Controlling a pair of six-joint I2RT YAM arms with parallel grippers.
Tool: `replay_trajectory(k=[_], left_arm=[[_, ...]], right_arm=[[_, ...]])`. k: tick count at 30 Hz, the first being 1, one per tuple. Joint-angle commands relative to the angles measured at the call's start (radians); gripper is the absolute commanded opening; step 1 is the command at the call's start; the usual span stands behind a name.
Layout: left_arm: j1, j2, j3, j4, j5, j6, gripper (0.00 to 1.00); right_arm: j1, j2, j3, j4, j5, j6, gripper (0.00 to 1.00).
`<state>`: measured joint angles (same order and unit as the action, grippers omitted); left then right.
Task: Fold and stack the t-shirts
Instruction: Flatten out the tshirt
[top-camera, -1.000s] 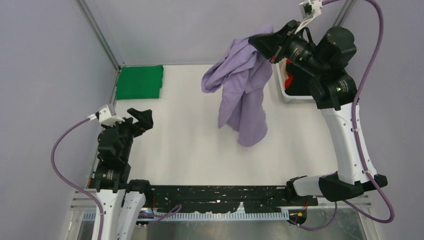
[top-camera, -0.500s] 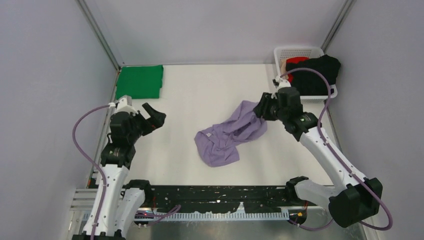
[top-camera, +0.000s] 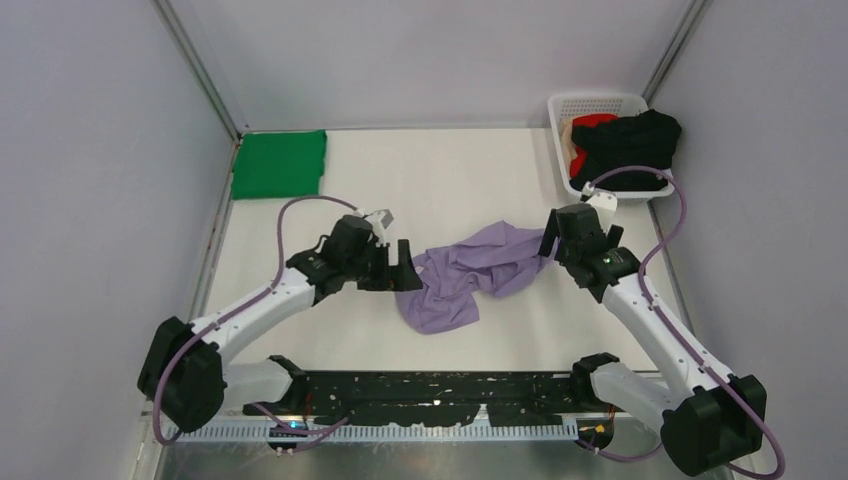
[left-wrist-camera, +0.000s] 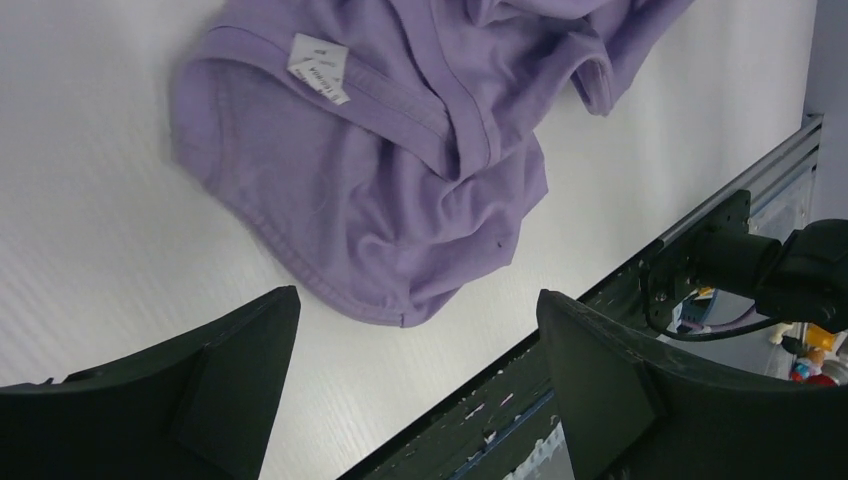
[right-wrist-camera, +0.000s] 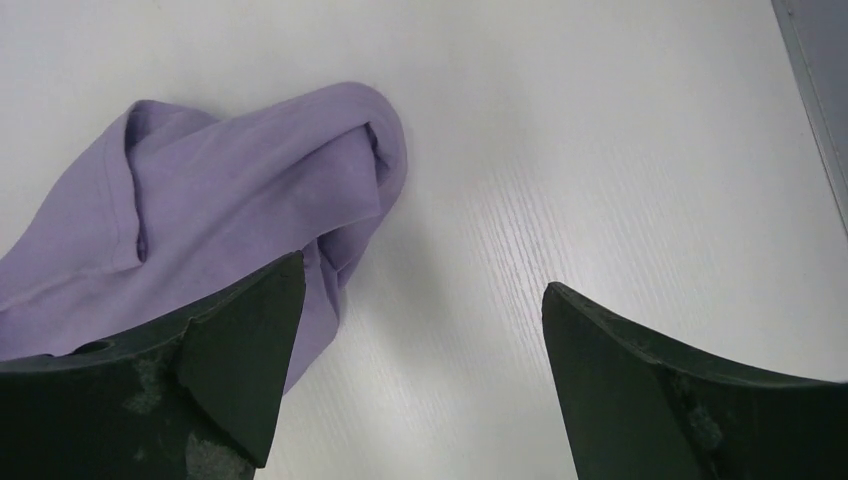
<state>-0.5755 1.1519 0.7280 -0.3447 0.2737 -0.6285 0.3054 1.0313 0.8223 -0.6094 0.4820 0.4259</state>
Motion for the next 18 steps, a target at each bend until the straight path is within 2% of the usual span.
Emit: replay_trajectory(k=[1, 6, 10, 18], left_arm=[[-0.094, 0.155, 0.136, 0.083, 0.01, 0.013, 0.9], [-0.195, 0.337, 0.278, 0.058, -0.02, 0.068, 0.79], [-0.211, 0.475, 0.381, -0.041, -0.052, 0.095, 0.65], [-0.216, 0.554, 0.407, -0.043, -0.044, 0.081, 0.56]], right_arm=[[-0.008, -0.093, -0.097, 0.081, 0.093, 0.097, 0.95], [-0.07, -0.153, -0.181, 0.204, -0.001, 0.122, 0.95], [-0.141, -0.124, -0.19, 0.25, -0.15, 0.111, 0.95], [-0.172, -0.057, -0.139, 0.37, -0.35, 0.001, 0.95]])
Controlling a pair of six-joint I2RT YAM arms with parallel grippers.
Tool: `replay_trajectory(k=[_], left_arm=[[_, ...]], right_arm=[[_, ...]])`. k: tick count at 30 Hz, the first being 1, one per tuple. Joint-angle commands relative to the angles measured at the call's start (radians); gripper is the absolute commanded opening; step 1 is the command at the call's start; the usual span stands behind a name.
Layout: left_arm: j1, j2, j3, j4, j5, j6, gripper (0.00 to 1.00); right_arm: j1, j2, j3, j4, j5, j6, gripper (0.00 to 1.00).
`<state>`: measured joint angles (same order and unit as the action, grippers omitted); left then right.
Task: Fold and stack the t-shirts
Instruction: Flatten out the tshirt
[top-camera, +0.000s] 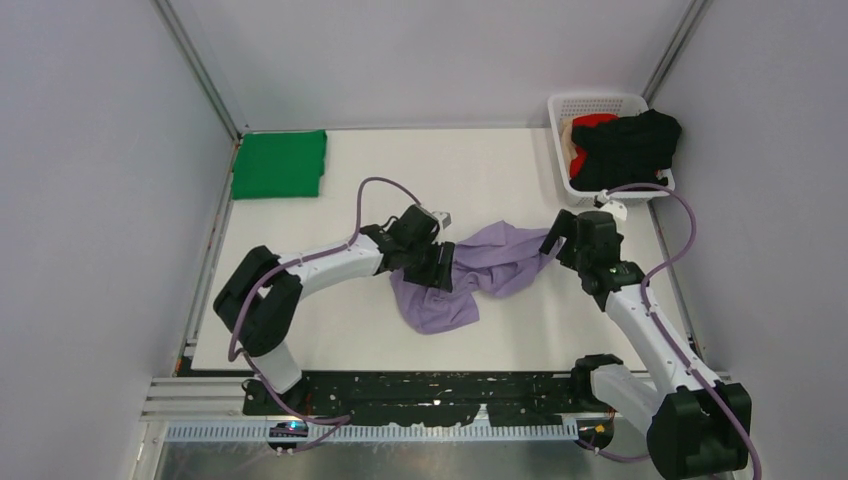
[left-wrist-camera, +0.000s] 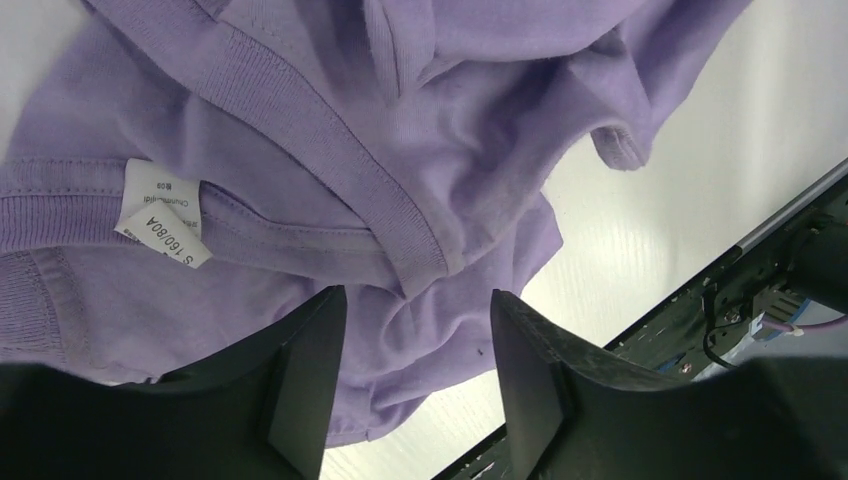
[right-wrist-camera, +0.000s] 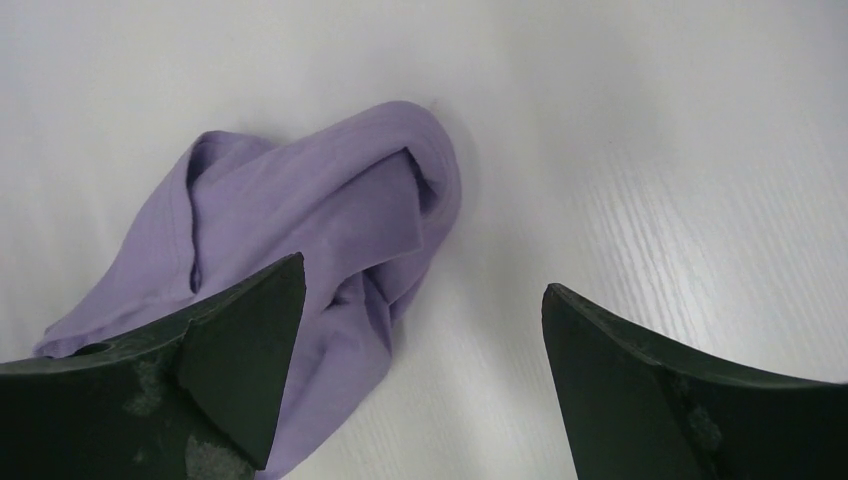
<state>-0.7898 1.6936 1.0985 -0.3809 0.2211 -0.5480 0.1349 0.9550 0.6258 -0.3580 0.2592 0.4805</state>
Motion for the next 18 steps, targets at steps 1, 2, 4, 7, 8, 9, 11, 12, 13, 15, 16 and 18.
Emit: replay_trajectory(k=[1, 2, 4, 7, 8, 9, 11, 12, 13, 15, 16, 18], left_arm=[[-0.003, 0.021, 0.039, -0.007, 0.008, -0.002, 0.56], [-0.003, 0.032, 0.043, -0.008, 0.012, -0.007, 0.56], [-0.004, 0.048, 0.039, 0.008, 0.027, -0.015, 0.55], [-0.005, 0.076, 0.04, 0.032, 0.057, -0.035, 0.49], [-0.005, 0.085, 0.04, 0.04, 0.065, -0.044, 0.45], [-0.005, 0.095, 0.039, 0.051, 0.075, -0.056, 0.43], [-0.005, 0.106, 0.03, 0.094, 0.101, -0.081, 0.36], [-0.005, 0.106, 0.025, 0.114, 0.109, -0.093, 0.32], [-0.005, 0.105, 0.022, 0.131, 0.113, -0.1, 0.28], [-0.005, 0.099, 0.024, 0.144, 0.109, -0.104, 0.19], [-0.005, 0.096, 0.027, 0.142, 0.099, -0.105, 0.13], [-0.005, 0.083, 0.033, 0.136, 0.083, -0.107, 0.0]], right_arm=[[-0.001, 0.025, 0.064, 0.135, -0.137, -0.058, 0.95], [0.0, 0.031, 0.075, 0.144, -0.157, -0.058, 0.95], [-0.001, 0.038, 0.08, 0.191, -0.207, -0.055, 0.95], [0.0, 0.071, 0.092, 0.25, -0.336, -0.049, 0.95], [0.005, 0.082, 0.107, 0.254, -0.361, -0.055, 0.95], [0.01, 0.108, 0.117, 0.256, -0.4, -0.061, 0.95], [0.038, 0.147, 0.154, 0.248, -0.419, -0.085, 0.95], [0.069, 0.16, 0.16, 0.247, -0.42, -0.102, 0.95], [0.084, 0.184, 0.166, 0.246, -0.421, -0.109, 0.95], [0.128, 0.226, 0.187, 0.247, -0.428, -0.117, 0.96], [0.152, 0.241, 0.193, 0.248, -0.433, -0.119, 0.95], [0.185, 0.289, 0.218, 0.251, -0.442, -0.118, 0.96]])
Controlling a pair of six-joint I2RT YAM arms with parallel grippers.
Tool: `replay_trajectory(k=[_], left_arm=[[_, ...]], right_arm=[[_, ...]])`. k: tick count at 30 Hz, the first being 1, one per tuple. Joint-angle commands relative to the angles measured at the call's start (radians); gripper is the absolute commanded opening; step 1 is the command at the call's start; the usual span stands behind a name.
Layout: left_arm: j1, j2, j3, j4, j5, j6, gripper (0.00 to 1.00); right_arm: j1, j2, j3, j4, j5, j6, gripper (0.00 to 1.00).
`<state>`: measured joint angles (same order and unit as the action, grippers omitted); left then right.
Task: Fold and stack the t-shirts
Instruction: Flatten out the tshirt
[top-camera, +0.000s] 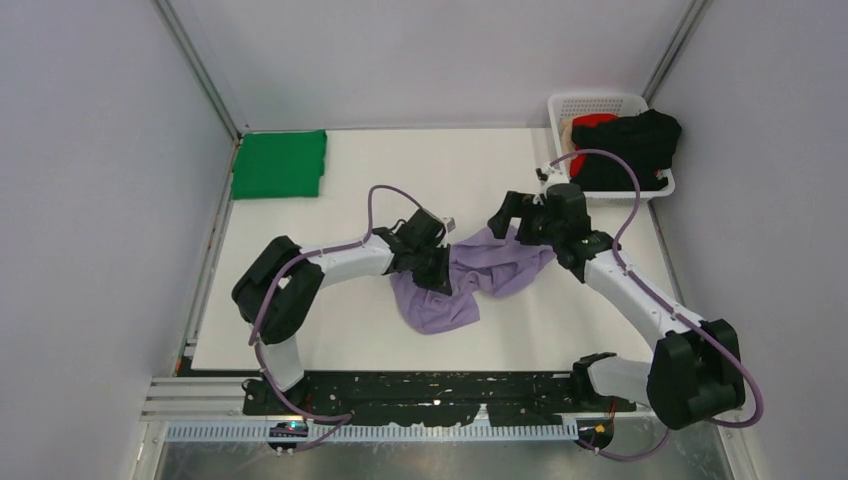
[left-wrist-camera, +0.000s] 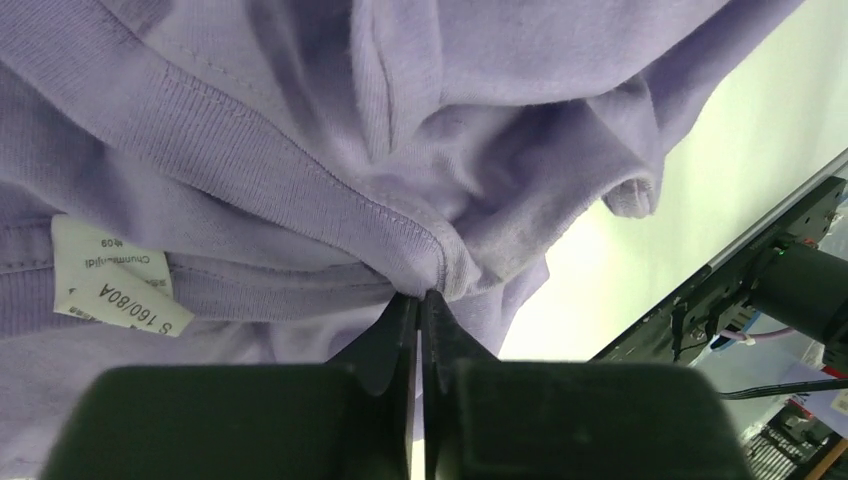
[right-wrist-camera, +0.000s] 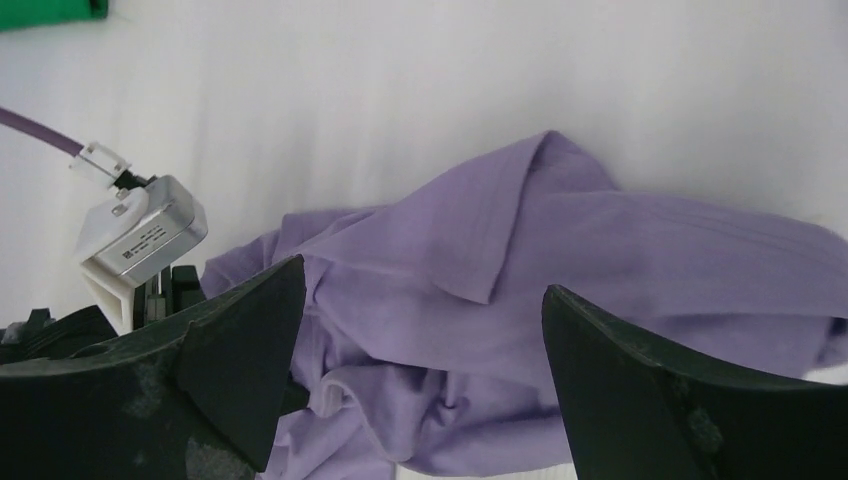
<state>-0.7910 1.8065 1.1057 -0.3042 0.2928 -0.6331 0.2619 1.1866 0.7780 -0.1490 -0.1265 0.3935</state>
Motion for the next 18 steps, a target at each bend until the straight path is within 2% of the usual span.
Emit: replay_trajectory(k=[1, 6, 11, 18], left_arm=[[-0.004, -0.039, 0.025, 0.062, 0.007, -0.022, 0.0], [-0.004, -0.114, -0.012, 0.069, -0.031, -0.011, 0.0], [-0.004, -0.167, -0.059, 0.054, -0.067, -0.003, 0.0], [-0.004, -0.177, -0.095, 0.056, -0.063, -0.018, 0.0]], right_arm=[[0.07, 0.093, 0.085, 0.044, -0.06, -0.03, 0.96], [0.157, 0.238, 0.149, 0.051, -0.047, 0.012, 0.99], [0.209, 0.336, 0.184, 0.048, 0.015, 0.135, 1.0], [0.278, 0.405, 0.173, 0.059, 0.26, 0.313, 0.96]])
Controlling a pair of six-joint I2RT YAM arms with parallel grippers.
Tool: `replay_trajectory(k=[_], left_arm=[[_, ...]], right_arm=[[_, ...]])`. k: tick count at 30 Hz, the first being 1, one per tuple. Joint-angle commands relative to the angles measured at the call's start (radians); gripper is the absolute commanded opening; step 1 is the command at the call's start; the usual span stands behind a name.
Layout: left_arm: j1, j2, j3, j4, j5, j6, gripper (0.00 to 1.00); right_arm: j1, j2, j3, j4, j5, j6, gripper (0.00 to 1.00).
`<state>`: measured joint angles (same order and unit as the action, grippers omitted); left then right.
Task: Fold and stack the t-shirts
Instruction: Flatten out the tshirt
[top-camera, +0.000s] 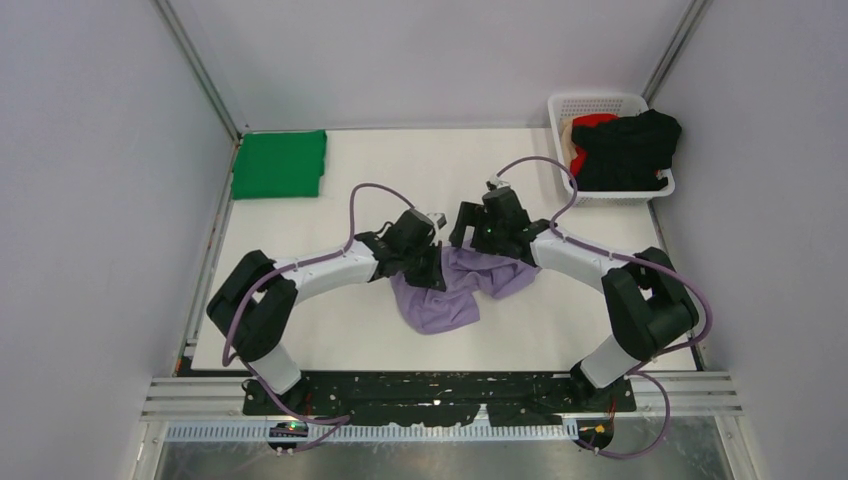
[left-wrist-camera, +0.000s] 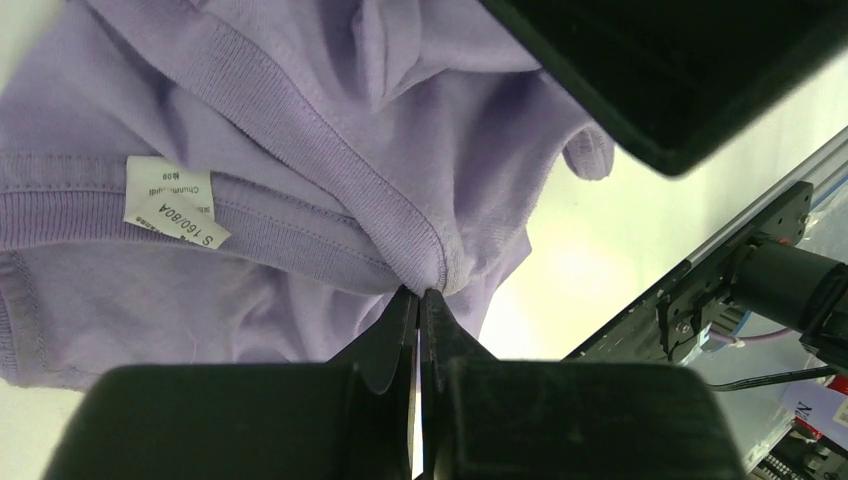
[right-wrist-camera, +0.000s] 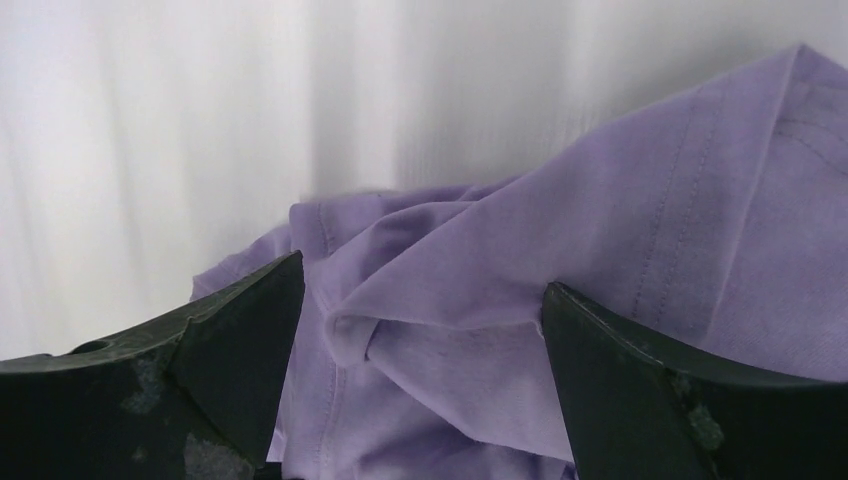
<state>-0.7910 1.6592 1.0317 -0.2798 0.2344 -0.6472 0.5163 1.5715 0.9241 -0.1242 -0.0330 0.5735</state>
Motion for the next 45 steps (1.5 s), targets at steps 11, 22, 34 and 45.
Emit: replay_trajectory(k=[11, 22, 34, 45], left_arm=[[-0.004, -0.033, -0.048, 0.052, 0.022, 0.001, 0.0], [-0.004, -0.043, -0.085, 0.085, 0.052, 0.004, 0.0], [0.0, -0.106, -0.13, 0.081, -0.018, 0.0, 0.0], [0.159, -0.36, -0.153, -0.019, -0.158, 0.005, 0.0]], right_arm=[[0.114, -0.107, -0.059, 0.049, 0.251, 0.167, 0.93], [0.222, -0.085, -0.071, 0.042, 0.343, 0.294, 0.87], [0.188, 0.114, 0.072, 0.049, 0.536, 0.299, 0.42], [0.099, -0.136, 0.012, 0.128, 0.74, 0.128, 0.05]])
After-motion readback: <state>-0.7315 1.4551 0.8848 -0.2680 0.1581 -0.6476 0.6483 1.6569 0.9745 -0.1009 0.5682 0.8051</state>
